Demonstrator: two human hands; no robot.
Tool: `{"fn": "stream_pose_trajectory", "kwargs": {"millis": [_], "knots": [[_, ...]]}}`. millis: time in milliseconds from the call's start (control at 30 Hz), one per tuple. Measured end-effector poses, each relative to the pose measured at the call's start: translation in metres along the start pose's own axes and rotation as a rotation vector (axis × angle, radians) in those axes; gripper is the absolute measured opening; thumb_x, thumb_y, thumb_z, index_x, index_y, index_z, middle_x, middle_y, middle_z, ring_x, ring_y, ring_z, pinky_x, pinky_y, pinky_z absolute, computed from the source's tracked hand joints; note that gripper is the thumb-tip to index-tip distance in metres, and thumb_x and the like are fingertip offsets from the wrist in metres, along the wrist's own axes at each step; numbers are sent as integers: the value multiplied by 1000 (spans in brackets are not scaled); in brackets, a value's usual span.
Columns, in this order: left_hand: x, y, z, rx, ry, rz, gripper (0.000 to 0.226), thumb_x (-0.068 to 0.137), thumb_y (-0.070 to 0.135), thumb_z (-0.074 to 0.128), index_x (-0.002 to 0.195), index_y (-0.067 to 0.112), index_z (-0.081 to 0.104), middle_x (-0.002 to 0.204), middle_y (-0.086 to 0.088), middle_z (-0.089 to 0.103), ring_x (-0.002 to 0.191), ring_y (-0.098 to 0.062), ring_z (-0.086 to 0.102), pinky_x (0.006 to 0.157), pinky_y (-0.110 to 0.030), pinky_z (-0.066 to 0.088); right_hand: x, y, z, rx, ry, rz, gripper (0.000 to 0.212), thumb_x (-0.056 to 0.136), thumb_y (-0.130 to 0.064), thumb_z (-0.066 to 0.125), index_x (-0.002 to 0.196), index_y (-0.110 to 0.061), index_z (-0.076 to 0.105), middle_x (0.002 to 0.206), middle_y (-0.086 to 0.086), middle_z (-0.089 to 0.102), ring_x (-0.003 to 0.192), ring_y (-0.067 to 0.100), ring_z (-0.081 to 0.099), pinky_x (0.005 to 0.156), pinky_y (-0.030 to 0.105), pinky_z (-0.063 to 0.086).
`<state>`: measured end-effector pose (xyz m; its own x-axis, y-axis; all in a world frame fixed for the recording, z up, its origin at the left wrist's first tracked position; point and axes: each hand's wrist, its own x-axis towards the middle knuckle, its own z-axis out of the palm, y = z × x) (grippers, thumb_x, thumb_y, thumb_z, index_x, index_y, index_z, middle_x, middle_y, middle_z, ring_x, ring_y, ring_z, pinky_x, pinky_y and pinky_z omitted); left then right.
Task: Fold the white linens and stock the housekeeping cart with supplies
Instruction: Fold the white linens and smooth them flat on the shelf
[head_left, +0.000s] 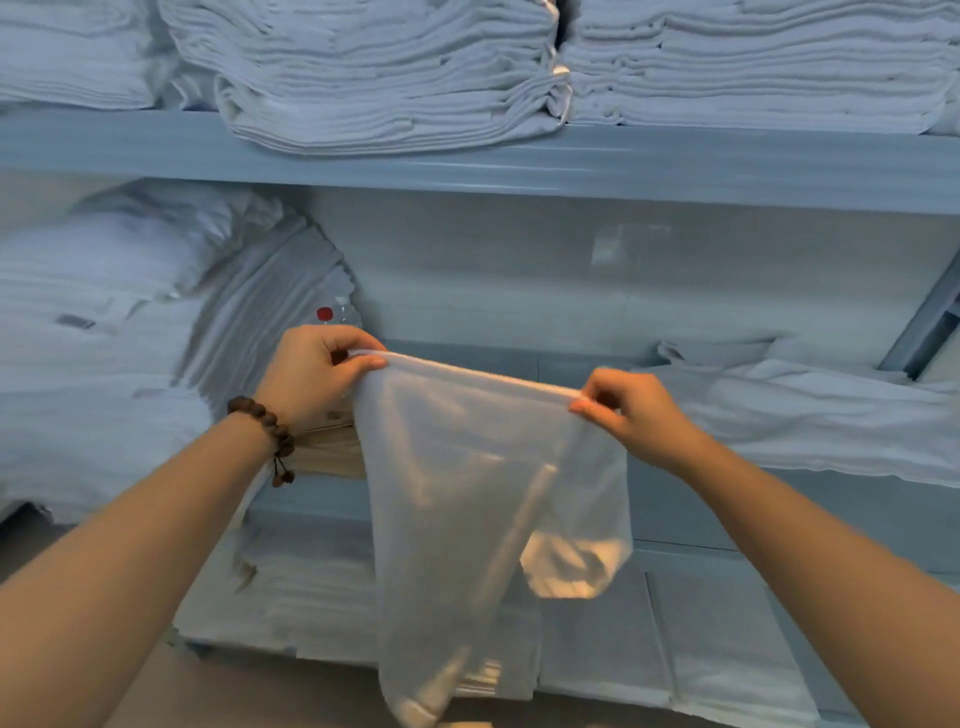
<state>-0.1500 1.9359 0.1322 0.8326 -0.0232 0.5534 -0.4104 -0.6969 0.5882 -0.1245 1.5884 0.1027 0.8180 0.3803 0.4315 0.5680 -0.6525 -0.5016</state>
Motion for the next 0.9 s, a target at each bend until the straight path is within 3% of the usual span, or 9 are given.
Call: {"fn": "stream_pose_trajectory", "kwargs": {"millis": [67, 133, 233, 300, 400, 500, 700, 833, 900], "knots": [[2, -3, -12, -33, 74, 15, 10, 83, 12, 72, 87, 21, 75, 78, 1, 72, 71, -7, 62, 61, -11, 47, 13, -12, -3, 61, 184, -39, 13, 84, -11, 71, 79, -9, 59, 65, -1, 55, 58, 5, 47, 58, 20, 34], [-1, -8, -16, -1, 8, -21, 9, 84, 11, 72, 91, 16, 76, 83, 1, 73, 75, -6, 63, 67, -11, 47, 13, -19, 5, 124, 252, -37, 15, 83, -8, 71, 94, -10, 61, 68, -1, 56, 61, 2, 50, 62, 15, 38], [-14, -21, -11, 128, -232, -96, 8, 83, 9, 72, 90, 9, 75, 88, -5, 73, 84, -16, 66, 78, -27, 49, 5, -17, 28, -18, 45, 11, 13, 82, -4, 71, 95, -1, 70, 78, 12, 65, 74, 23, 60, 71, 26, 43], [-18, -28, -11, 80, -181, -60, 7, 83, 9, 72, 85, 15, 75, 81, 8, 72, 78, -4, 64, 73, -20, 46, 7, -15, 28, -74, 89, -8, 6, 82, -3, 71, 87, 1, 71, 80, 12, 67, 76, 29, 61, 70, 28, 41], [-16, -33, -11, 26, -105, -13, 12, 83, 9, 71, 84, 20, 74, 71, 24, 66, 69, 10, 60, 66, -5, 40, 12, -17, 22, -99, 197, -52, 2, 81, -1, 71, 82, -1, 70, 76, 11, 66, 72, 25, 58, 64, 23, 34], [-18, -40, -1, 69, -245, -44, 11, 84, 8, 70, 82, 18, 73, 77, 9, 69, 70, 5, 58, 67, -10, 40, 11, -12, 29, -165, 74, -9, 6, 82, -2, 70, 84, 4, 68, 80, 17, 66, 76, 29, 59, 66, 24, 32], [-7, -47, 6, 48, -248, -27, 13, 85, 9, 70, 80, 22, 71, 76, 10, 68, 75, -3, 62, 70, -15, 42, 21, -7, 22, -162, 86, 6, 7, 84, -5, 69, 85, 2, 68, 81, 13, 64, 73, 19, 50, 66, 22, 31], [10, -43, 0, 72, -208, 48, 17, 84, 8, 71, 78, 23, 68, 68, 21, 61, 66, 13, 56, 62, -2, 37, 29, -9, 14, -169, 123, -4, 7, 84, -5, 70, 85, 2, 68, 79, 10, 63, 73, 18, 50, 66, 22, 31], [20, -42, -5, 86, -180, 92, 18, 83, 8, 71, 78, 24, 67, 68, 21, 61, 64, 11, 56, 60, -3, 37, 35, -13, 9, -160, 163, -16, 6, 84, -5, 70, 84, 1, 69, 76, 3, 60, 72, 17, 48, 63, 16, 30]]}}
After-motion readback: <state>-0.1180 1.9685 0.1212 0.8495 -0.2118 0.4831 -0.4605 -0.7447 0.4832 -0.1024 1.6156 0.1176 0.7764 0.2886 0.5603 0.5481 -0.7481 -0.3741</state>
